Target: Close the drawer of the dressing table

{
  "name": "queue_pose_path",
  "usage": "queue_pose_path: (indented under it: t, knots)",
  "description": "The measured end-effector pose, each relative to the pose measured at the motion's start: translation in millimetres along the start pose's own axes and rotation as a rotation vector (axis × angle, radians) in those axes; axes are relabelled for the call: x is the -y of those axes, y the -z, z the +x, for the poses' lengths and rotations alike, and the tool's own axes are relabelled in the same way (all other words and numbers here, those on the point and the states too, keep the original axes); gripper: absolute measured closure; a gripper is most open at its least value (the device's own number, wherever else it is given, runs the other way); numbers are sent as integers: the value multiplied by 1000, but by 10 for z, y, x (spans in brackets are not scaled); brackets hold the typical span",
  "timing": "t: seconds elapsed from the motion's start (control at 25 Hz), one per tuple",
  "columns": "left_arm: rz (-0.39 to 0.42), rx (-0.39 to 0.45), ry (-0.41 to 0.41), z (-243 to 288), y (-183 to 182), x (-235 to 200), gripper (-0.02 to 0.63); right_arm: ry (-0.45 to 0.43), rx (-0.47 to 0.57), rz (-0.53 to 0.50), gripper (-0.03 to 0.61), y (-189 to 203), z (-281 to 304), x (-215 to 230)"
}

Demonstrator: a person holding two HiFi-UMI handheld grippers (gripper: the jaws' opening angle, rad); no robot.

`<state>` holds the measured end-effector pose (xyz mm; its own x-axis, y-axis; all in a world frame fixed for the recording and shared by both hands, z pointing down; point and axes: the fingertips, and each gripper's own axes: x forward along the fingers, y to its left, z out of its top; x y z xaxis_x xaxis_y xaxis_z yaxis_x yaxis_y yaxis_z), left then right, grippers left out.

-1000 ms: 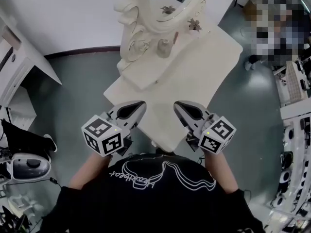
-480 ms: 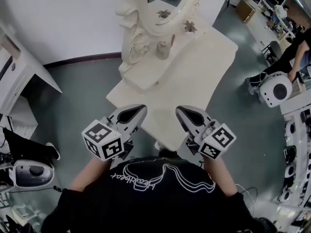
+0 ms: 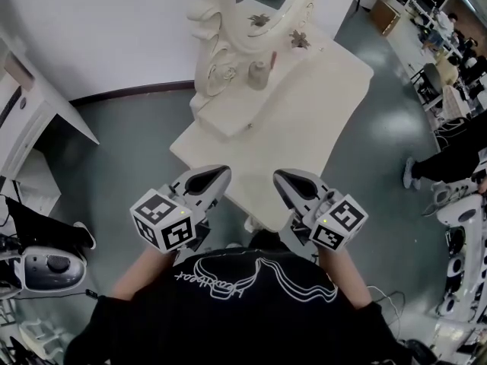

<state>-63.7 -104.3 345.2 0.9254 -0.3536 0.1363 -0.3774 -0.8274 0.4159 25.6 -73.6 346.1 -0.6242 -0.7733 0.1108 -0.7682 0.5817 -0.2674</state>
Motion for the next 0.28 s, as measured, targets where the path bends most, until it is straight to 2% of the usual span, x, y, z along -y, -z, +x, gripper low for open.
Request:
queue_pose_path:
  t: [0.28]
  knots:
    - [6,-11,-3,19,44,-14,611,2,-7,4,575,64,-20,2]
